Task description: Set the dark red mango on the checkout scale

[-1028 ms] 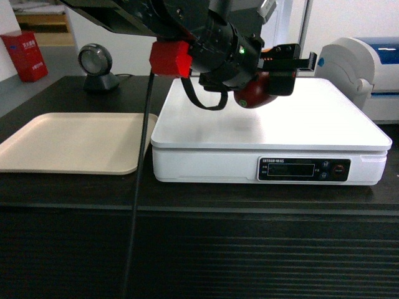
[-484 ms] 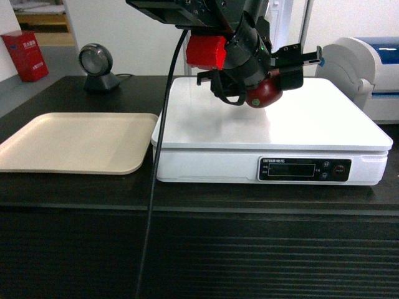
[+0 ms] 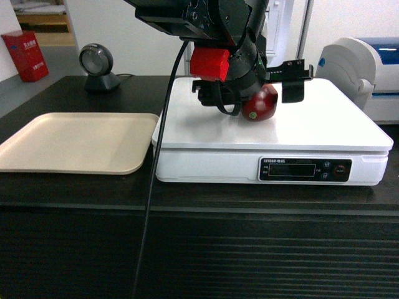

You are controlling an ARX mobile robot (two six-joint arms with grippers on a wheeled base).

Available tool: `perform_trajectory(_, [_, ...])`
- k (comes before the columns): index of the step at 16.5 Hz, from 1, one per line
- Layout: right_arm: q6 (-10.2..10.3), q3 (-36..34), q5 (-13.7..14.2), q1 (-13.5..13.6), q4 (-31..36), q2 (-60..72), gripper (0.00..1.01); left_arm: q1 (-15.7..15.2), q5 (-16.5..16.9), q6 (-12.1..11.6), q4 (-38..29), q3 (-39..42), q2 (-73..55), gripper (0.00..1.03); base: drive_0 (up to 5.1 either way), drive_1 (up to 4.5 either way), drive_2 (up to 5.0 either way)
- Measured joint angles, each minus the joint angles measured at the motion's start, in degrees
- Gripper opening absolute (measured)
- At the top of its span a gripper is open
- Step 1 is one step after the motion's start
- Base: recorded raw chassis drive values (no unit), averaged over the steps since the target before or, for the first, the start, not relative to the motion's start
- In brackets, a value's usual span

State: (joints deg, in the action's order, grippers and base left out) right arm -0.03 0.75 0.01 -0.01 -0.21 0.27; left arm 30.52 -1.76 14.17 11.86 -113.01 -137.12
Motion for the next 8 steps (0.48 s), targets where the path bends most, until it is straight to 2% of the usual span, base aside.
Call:
perform_trajectory(1, [0.0,0.0,0.0,0.0,0.0,0.0,0.98,0.0,-0.2,-0.6,0.1,-0.2,0.0,1.0,0.0,0.0,0.0])
perform_trajectory(2, [0.0,0.0,0.0,0.0,0.0,0.0,0.98,0.1,-0.2,-0.7,0.1,-0.2,0.0,0.97,0.0,0.0,0.0])
perform_trajectory(5, [0.0,0.0,0.0,0.0,0.0,0.0,0.98,0.2,-0.2,-1.8,-3.3,-0.1,0.1,0.98,0.0,0.0,0.0])
perform_trajectory(6, [0.0,0.0,0.0,0.0,0.0,0.0,0.98,0.2,-0.2,-2.6,-4.7,0.7,0.5,0.98,0.0,0.0,0.0])
perform_trajectory(8, [0.0,0.0,0.0,0.0,0.0,0.0,0.98,0.2,0.0,-5.6,-9.9,4.6,3.4,0.98,0.0,0.0,0.0])
